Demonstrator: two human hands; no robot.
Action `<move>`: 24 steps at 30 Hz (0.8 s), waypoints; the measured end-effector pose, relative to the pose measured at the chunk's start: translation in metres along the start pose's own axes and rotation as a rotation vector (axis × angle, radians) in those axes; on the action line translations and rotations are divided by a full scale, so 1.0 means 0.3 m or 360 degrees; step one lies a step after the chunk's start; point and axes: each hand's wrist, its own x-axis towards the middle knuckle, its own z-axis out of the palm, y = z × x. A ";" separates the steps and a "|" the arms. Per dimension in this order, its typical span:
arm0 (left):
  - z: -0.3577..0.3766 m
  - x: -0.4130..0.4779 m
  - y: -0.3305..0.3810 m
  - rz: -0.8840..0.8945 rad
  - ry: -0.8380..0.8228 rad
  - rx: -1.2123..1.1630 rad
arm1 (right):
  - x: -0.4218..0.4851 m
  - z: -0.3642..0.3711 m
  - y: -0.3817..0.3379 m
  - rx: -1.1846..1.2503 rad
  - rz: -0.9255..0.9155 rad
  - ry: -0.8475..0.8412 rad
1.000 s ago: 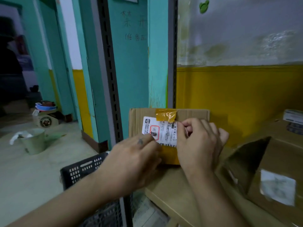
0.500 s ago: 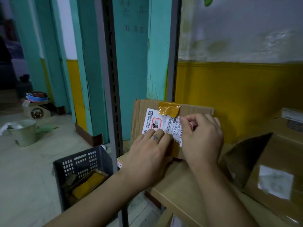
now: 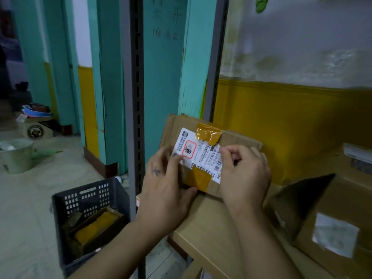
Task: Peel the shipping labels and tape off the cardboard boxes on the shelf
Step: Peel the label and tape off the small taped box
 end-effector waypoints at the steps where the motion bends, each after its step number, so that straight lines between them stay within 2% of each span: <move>1: 0.003 0.010 0.008 0.0006 -0.0020 -0.0019 | 0.002 -0.001 0.001 0.0006 0.0012 0.0002; 5: 0.016 0.054 0.017 -0.0220 -0.0165 -0.0236 | 0.010 0.000 0.013 -0.0030 0.0002 -0.0055; 12: 0.026 0.084 0.011 -0.0230 -0.0107 -0.0429 | 0.024 -0.007 0.018 -0.0025 0.0067 0.0002; 15: 0.027 0.096 0.006 -0.0263 -0.0144 -0.0472 | 0.038 -0.015 0.010 0.0116 0.0259 0.0174; 17: 0.026 0.093 0.000 -0.0219 -0.0140 -0.0478 | 0.061 -0.018 0.030 0.0240 0.0575 0.0185; 20: 0.023 0.088 0.000 -0.0220 -0.0136 -0.0486 | 0.071 -0.022 0.061 0.0396 0.0974 -0.0072; 24: 0.025 0.098 -0.012 -0.0385 -0.0109 -0.0552 | 0.023 0.002 0.092 0.0423 0.0826 -0.0477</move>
